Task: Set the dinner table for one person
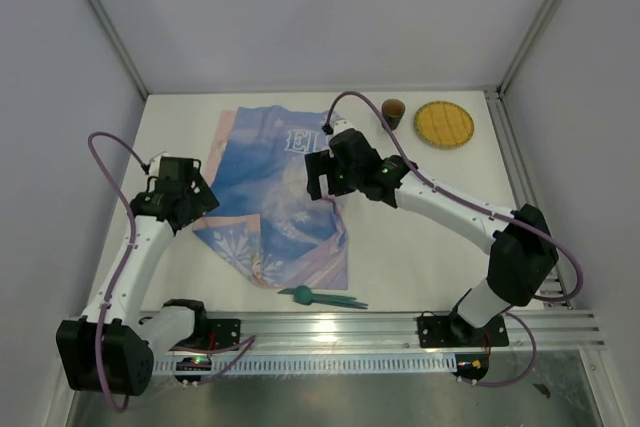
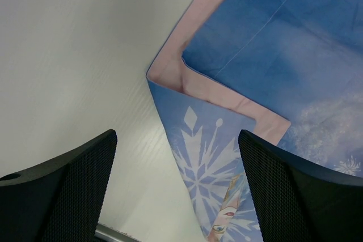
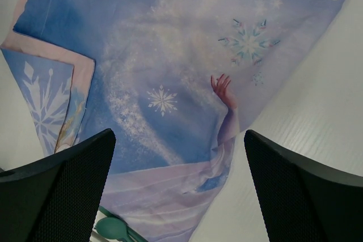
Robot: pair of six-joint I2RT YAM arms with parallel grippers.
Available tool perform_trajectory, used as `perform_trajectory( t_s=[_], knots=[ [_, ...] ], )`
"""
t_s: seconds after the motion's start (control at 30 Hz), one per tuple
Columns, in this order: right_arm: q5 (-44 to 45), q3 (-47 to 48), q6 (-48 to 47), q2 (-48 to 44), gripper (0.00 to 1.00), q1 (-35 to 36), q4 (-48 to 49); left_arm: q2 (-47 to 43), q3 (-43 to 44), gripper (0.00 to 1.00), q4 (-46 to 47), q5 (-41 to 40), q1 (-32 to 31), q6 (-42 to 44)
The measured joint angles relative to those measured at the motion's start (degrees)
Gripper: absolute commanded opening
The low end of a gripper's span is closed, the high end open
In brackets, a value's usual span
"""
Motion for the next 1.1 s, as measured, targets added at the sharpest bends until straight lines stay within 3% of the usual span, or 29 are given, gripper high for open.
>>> perform_trajectory(
  t_s=[0.57, 0.87, 1.1],
  knots=[
    [-13.46, 4.33, -0.46, 8.39, 0.99, 4.15, 7.30, -0.39, 1.90, 0.91, -1.31, 0.92, 0.00, -0.07],
    [-20.79, 4.52, 3.10, 15.65, 0.99, 6.71, 12.72, -1.33, 11.26, 0.90, -10.67, -15.23, -0.02, -2.19],
    [-26.77, 5.40, 6.75, 20.02, 0.99, 8.50, 18.69, -1.27, 14.05, 0.89, -14.21, -19.89, -0.02, -3.30]
  ],
)
